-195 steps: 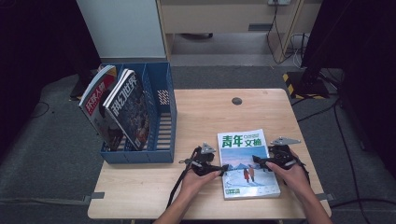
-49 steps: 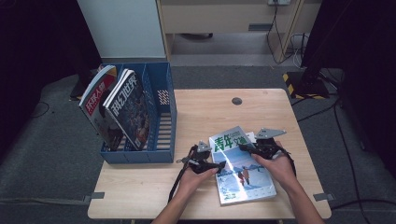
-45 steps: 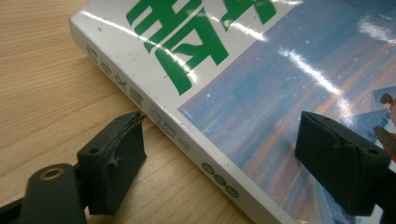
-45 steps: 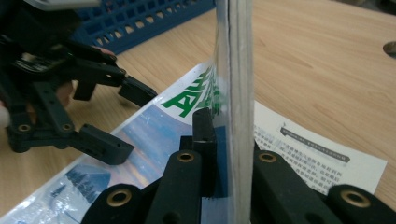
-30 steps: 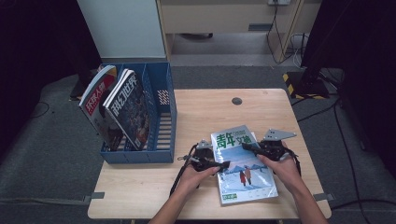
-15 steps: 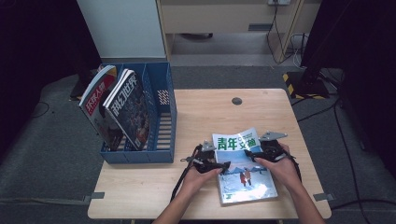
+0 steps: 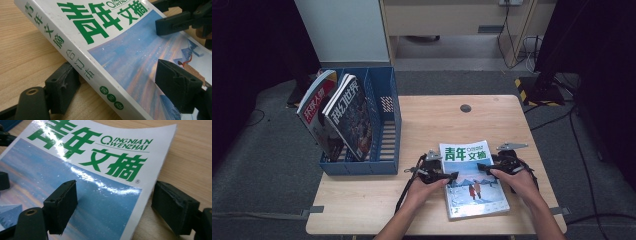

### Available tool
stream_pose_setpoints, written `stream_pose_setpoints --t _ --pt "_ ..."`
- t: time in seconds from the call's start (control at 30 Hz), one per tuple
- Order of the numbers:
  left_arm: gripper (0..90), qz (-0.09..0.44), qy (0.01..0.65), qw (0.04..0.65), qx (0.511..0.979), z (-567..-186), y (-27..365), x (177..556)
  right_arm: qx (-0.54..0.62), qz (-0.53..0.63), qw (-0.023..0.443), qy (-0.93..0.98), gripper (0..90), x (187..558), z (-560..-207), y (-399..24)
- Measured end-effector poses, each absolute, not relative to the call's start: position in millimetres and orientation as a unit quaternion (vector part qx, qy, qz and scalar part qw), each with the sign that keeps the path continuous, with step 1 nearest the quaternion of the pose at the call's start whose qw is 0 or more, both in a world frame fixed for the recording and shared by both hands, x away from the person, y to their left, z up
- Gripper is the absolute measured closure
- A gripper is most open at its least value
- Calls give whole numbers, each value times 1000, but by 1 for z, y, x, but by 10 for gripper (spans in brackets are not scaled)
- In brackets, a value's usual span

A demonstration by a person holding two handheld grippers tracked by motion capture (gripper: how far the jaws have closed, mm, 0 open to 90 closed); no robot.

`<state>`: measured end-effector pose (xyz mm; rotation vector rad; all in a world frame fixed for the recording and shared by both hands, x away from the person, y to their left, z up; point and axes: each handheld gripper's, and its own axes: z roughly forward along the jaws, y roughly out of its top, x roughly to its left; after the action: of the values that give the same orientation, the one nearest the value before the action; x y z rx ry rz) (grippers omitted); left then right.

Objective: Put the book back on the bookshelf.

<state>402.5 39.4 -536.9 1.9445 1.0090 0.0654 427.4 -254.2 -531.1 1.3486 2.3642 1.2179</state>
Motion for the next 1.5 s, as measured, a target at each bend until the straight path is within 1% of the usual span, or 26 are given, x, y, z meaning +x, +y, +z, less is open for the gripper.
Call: stream_pose_setpoints --t 0.17,0.27,0.43,0.57,0.6,0.8,0.93,1.0,1.1,1.33,1.5 --pt "209 3 426 454 783 -534 41 415 451 411 76 789 215 428 -532 -255" --pt "247 0 431 449 783 -533 40 423 450 411 75 789 219 428 -532 -255" --pt "281 -25 453 439 775 -529 37 441 449 412 74 789 228 427 -532 -254" --pt "319 -28 454 437 776 -526 34 447 445 411 75 792 239 428 -531 -253" --pt "339 -40 453 441 774 -525 32 451 442 415 72 792 255 428 -532 -251" --pt "366 -44 465 452 760 -519 31 457 440 417 69 793 260 428 -532 -248" --pt "380 -42 469 450 759 -517 30 459 435 416 77 795 268 427 -531 -247" --pt "403 -45 470 450 758 -515 29 461 434 416 81 795 281 426 -530 -244" --pt "401 -58 474 451 754 -514 27 463 434 417 81 794 286 426 -530 -242" --pt "396 -68 478 454 749 -513 23 466 432 416 88 795 304 425 -529 -241" --pt "395 -77 490 459 737 -515 22 468 439 420 88 789 348 425 -528 -241"
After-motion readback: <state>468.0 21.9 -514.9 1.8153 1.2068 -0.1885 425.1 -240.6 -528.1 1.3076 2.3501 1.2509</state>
